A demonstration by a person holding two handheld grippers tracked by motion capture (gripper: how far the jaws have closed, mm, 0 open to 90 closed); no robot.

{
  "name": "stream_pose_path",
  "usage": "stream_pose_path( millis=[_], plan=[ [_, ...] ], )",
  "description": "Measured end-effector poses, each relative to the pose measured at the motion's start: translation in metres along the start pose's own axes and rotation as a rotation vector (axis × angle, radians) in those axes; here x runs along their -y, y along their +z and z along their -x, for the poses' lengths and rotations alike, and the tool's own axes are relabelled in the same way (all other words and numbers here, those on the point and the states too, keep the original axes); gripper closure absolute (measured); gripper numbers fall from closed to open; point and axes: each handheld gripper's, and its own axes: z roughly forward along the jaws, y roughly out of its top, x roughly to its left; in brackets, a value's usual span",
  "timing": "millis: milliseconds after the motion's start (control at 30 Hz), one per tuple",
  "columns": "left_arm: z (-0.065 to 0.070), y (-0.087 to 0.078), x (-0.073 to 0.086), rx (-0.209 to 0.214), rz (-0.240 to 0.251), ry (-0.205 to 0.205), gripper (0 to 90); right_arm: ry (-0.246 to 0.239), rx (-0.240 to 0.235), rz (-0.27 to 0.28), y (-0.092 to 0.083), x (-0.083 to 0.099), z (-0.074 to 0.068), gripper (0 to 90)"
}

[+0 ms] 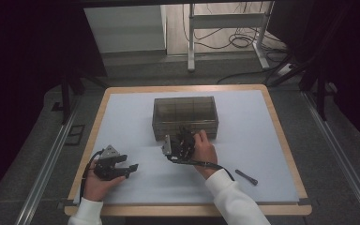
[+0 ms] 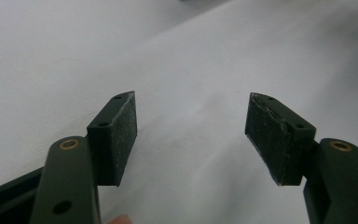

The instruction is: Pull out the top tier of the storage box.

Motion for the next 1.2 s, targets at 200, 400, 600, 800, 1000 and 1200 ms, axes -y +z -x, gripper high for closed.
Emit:
stream_pose_path(
  millis=[200,400,600,800,1000,1200],
  plan=[
    [-0.0006,-0.0004,0.0005,-0.002,0.0,0.001,34.1,-0.015,0.013,-0.015,0.003,-0.0005,0.0001,65.6],
    [-0.0002,-0.0002,0.0008,-0.001,0.0,-0.002,34.1,-0.028,0.021,-0.025,0.0051,0.001,0.0018,66.4],
    [-0.0006,-0.0002,0.0009,-0.003,-0.003,-0.001,34.1,-0.04,0.039,-0.033,0.0076,0.0019,0.0023,69.2],
    [-0.0005,0.0001,0.0009,-0.001,-0.004,0.0,34.1,-0.051,0.049,-0.036,0.0079,0.0022,0.0026,71.8],
    [-0.0003,0.0002,0.0009,-0.002,-0.005,0.001,34.1,-0.06,0.056,-0.035,0.008,0.0022,0.0027,74.3],
    [-0.0003,0.0002,0.0009,-0.002,-0.005,0.002,34.1,-0.066,0.065,-0.037,0.0081,0.002,0.0025,76.5]
  ],
)
